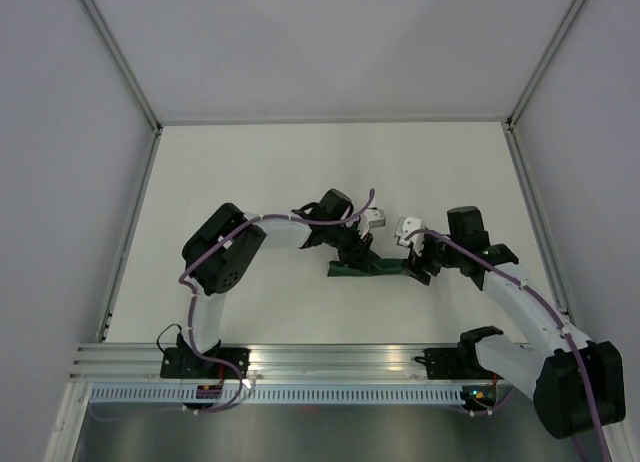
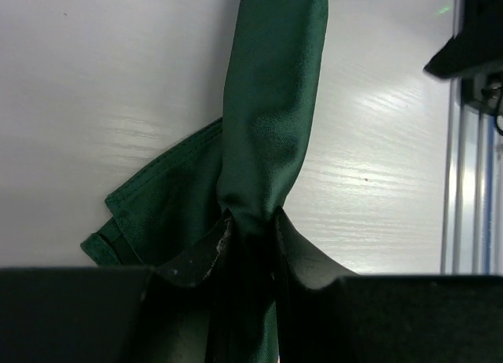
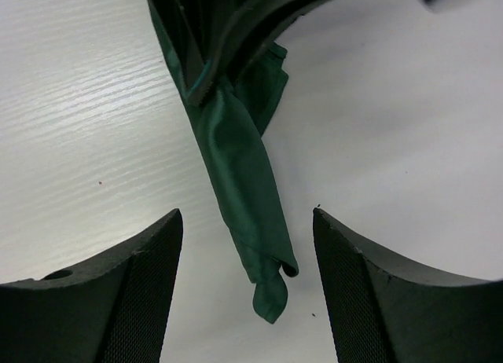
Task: Fold the napkin, place the utensils inside, and roll it up
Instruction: Roll the napkin with the utensil
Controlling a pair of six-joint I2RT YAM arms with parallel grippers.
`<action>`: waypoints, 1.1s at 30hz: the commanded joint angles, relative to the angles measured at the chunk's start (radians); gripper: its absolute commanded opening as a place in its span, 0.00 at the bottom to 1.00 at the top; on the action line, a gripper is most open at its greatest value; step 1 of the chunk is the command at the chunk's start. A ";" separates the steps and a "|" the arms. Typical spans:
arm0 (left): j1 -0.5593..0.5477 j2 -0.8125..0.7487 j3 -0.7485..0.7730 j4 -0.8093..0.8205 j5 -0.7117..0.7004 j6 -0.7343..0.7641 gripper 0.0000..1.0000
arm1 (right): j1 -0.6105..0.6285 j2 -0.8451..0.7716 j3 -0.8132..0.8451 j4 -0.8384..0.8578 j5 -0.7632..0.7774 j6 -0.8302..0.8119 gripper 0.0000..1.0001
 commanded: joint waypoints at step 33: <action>0.051 0.120 0.139 -0.294 0.173 -0.100 0.39 | 0.472 0.189 -0.178 0.360 0.412 0.001 0.34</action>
